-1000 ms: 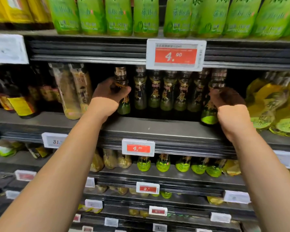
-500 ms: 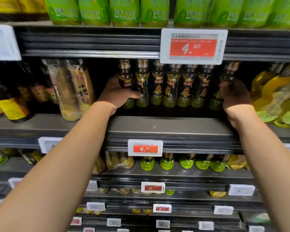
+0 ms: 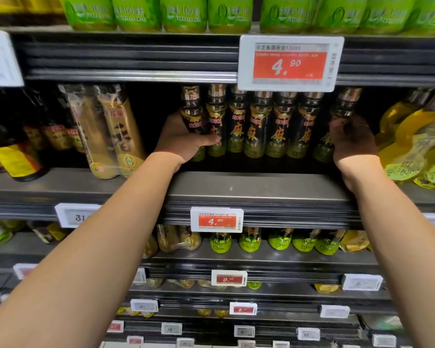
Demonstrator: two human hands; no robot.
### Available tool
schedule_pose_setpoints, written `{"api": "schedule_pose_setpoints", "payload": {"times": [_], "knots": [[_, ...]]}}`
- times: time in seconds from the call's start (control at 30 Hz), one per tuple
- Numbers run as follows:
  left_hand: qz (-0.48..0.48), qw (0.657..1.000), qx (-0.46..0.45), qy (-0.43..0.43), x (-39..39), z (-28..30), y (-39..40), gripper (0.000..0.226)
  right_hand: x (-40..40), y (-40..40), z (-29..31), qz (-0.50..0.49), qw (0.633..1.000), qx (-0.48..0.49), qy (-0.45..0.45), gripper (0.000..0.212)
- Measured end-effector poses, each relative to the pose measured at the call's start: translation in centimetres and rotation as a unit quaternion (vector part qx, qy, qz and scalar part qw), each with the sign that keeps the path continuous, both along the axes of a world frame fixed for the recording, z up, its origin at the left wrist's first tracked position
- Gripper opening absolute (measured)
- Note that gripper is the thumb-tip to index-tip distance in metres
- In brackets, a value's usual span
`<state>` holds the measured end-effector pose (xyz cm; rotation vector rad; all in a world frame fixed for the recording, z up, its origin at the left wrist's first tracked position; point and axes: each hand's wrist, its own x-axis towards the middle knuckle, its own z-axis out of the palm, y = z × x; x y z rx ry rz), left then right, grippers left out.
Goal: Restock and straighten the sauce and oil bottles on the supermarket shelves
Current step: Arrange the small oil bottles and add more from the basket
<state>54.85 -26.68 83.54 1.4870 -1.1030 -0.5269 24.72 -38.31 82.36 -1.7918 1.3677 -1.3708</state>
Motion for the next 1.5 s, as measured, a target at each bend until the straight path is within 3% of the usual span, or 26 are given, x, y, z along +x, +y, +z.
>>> {"api": "schedule_pose_setpoints", "payload": {"times": [0.17, 0.27, 0.37, 0.5, 0.8, 1.2, 1.5], "knots": [[-0.001, 0.999, 0.04, -0.023, 0.1, -0.3, 0.8, 0.087, 0.0, 1.0, 0.0, 0.005, 0.999, 0.025, -0.045, 0.036], [0.032, 0.995, 0.077, -0.055, 0.7, -1.2, 1.9, 0.099, -0.4, 1.7, -0.5, 0.027, 0.998, 0.054, -0.022, 0.061], [0.081, 0.991, 0.079, -0.07, 0.9, -1.6, 2.1, 0.092, -0.6, 1.8, -0.3, -0.003, 0.996, 0.053, 0.066, 0.077], [0.087, 0.987, 0.09, -0.096, 0.8, -1.6, 1.7, 0.084, -0.3, 1.9, -0.1, -0.021, 0.991, 0.048, 0.121, 0.075], [0.099, 0.985, 0.084, -0.111, 0.7, -1.7, 1.7, 0.078, -0.2, 1.4, -0.4, -0.035, 0.991, 0.07, 0.105, 0.068], [0.08, 0.987, 0.094, -0.102, 1.0, -1.6, 1.4, 0.076, 0.1, 1.1, 0.1, -0.084, 0.975, 0.092, 0.185, 0.065], [0.075, 0.988, 0.091, -0.096, 0.9, -1.8, 1.3, 0.077, 0.3, 1.3, 0.1, -0.071, 0.975, 0.101, 0.187, 0.065]]}}
